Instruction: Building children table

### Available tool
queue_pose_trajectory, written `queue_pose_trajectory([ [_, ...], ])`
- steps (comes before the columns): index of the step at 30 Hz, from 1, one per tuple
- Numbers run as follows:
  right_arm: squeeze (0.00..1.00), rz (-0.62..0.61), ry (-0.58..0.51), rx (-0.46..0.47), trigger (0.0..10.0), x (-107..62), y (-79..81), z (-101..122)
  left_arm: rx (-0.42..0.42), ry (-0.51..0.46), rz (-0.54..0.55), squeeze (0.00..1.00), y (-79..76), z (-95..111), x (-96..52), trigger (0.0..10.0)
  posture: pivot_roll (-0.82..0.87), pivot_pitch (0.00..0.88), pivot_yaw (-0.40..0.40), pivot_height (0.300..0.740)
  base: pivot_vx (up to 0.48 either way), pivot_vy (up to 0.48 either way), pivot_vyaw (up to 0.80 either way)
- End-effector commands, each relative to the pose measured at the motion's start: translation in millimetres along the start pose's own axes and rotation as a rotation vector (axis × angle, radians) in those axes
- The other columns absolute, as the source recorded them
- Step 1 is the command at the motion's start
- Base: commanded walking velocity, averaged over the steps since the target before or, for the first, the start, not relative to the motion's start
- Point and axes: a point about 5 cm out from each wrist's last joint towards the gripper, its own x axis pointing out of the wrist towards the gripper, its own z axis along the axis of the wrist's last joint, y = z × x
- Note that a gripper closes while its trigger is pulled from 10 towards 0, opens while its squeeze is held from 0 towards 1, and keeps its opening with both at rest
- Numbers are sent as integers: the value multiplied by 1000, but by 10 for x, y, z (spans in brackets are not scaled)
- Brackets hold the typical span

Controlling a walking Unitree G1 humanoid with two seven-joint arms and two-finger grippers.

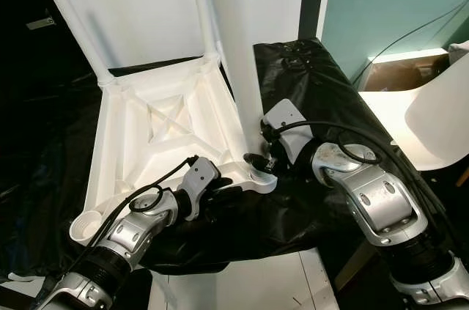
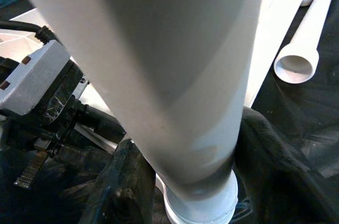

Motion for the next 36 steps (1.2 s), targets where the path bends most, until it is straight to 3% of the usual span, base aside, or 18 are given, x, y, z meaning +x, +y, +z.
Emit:
queue_pose_trajectory([
  [1,0,54,177,99,10000,45,56,-361,-31,74,-68,0,-37,-192,-85,10000,-146,0,74,740,0,0,0],
  [5,0,54,180,126,10000,49,37,-362,-32,76,-66,0,-35,-202,-96,10000,-143,0,75,740,0,0,0],
  [13,0,8,132,321,10000,74,-62,-284,-30,75,-68,0,-39,-197,-87,10000,-149,0,79,740,0,0,0],
  [22,0,12,116,541,10000,92,10,-325,-25,77,-79,0,-45,-198,-76,10000,-161,0,81,740,0,0,0],
  [28,0,2,126,613,10000,98,35,-339,-22,77,-84,0,-48,-193,-65,10000,-162,0,81,740,0,0,0],
  [36,0,-43,107,607,10000,143,87,-369,-24,75,-82,0,-57,-192,-54,10000,-163,0,77,740,0,0,0],
])
